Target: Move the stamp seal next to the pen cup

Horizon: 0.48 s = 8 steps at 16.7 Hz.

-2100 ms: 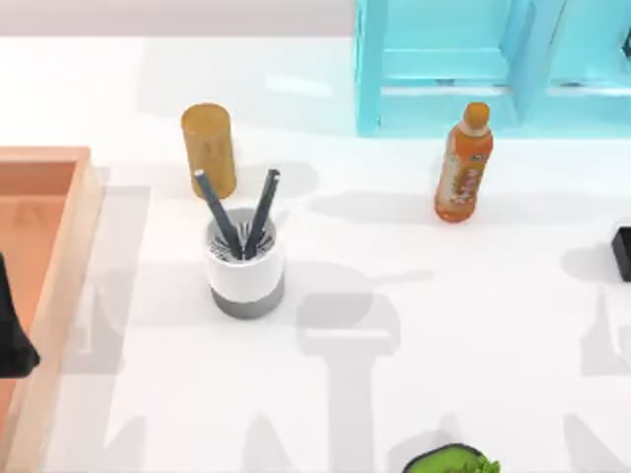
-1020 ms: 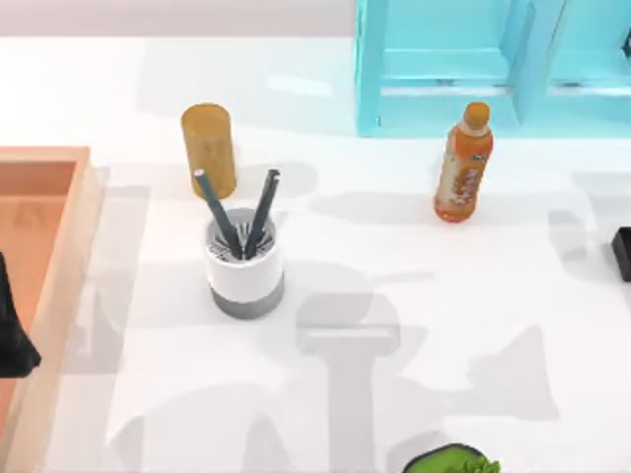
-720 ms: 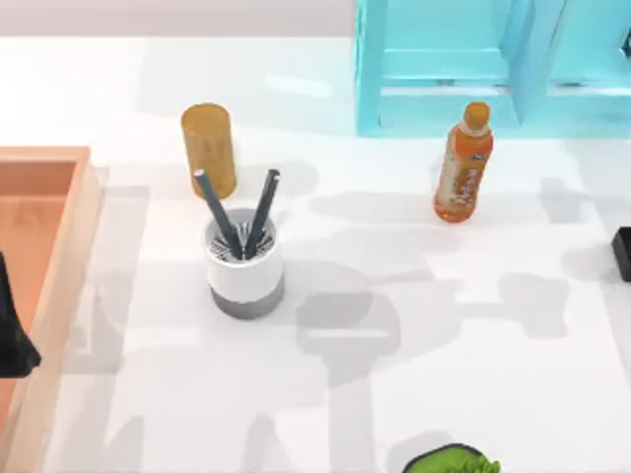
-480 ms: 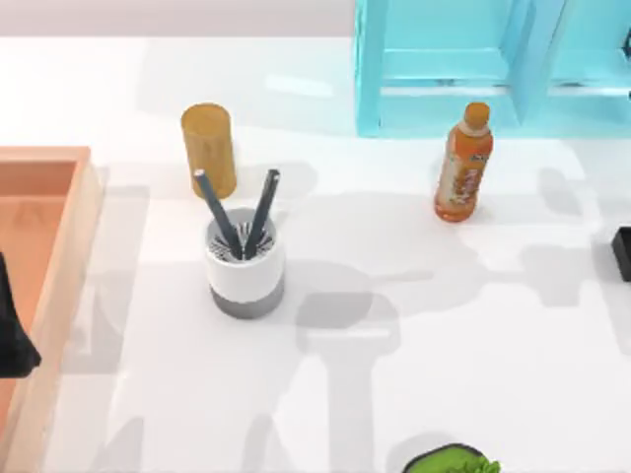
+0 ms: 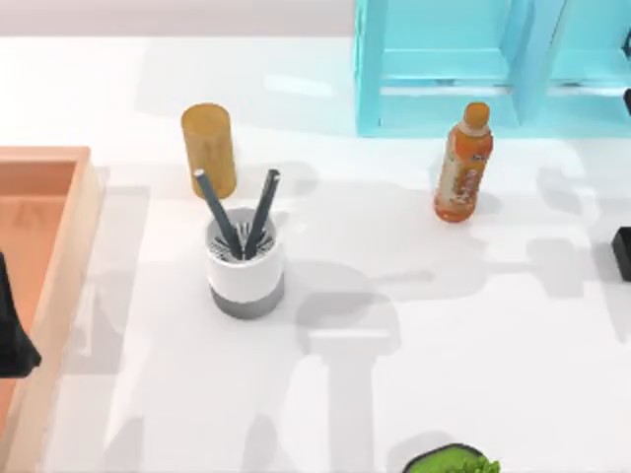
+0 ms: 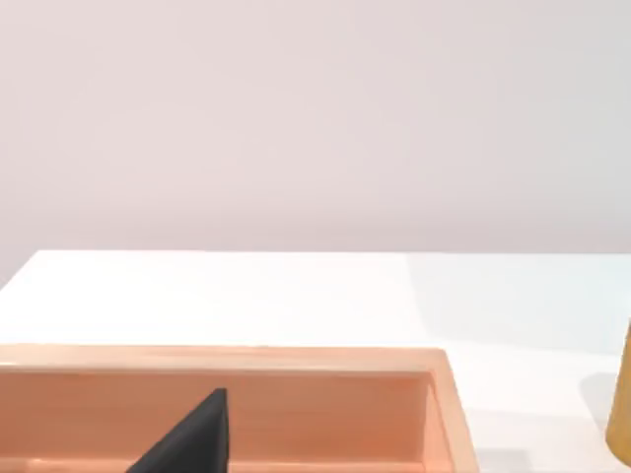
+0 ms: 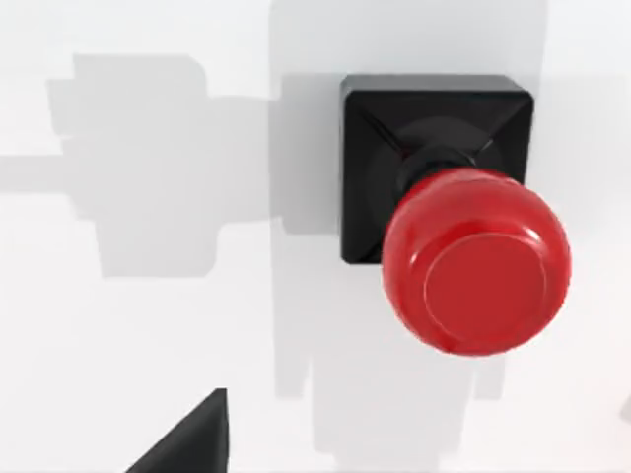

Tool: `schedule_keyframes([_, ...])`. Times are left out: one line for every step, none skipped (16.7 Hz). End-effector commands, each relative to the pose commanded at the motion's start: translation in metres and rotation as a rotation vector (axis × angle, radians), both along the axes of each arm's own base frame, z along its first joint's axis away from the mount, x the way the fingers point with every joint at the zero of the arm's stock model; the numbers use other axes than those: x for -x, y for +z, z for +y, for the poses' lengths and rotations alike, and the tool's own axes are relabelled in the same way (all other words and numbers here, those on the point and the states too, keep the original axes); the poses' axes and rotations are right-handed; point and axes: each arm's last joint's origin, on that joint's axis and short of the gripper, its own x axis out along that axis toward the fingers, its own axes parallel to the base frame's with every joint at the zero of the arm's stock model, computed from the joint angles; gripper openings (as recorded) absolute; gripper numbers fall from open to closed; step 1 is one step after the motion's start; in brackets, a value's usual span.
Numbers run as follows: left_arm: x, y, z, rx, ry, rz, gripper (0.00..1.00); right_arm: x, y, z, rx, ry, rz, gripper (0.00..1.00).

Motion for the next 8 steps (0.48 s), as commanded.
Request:
schedule_keyframes([0.0, 0.0, 0.0, 0.0, 0.0, 0.0, 1.0, 0.0, -0.001, 0.0, 0.0, -0.001, 0.0, 1.0])
schedule_keyframes([0.0, 0.0, 0.0, 0.0, 0.0, 0.0, 1.0, -0.001, -0.005, -0.001, 0.0, -0.003, 0.002, 1.0])
schedule_keyframes([0.0, 0.0, 0.0, 0.0, 0.0, 0.0, 1.0, -0.001, -0.012, -0.001, 0.0, -0.005, 0.005, 1.0])
schedule_keyframes([0.0, 0.0, 0.0, 0.0, 0.0, 0.0, 1.0, -0.002, -0.022, -0.001, 0.0, -0.006, 0.008, 1.0])
schedule_keyframes([0.0, 0.0, 0.0, 0.0, 0.0, 0.0, 1.0, -0.003, -0.033, -0.002, 0.0, -0.006, 0.007, 1.0])
schedule_keyframes([0.0, 0.0, 0.0, 0.0, 0.0, 0.0, 1.0, -0.004, -0.045, -0.002, 0.0, -0.005, 0.0, 1.0])
schedule_keyframes([0.0, 0.0, 0.0, 0.0, 0.0, 0.0, 1.0, -0.005, -0.058, -0.002, 0.0, -0.005, -0.007, 1.0])
schedule_keyframes([0.0, 0.0, 0.0, 0.0, 0.0, 0.0, 1.0, -0.004, -0.071, -0.002, 0.0, -0.005, -0.011, 1.0])
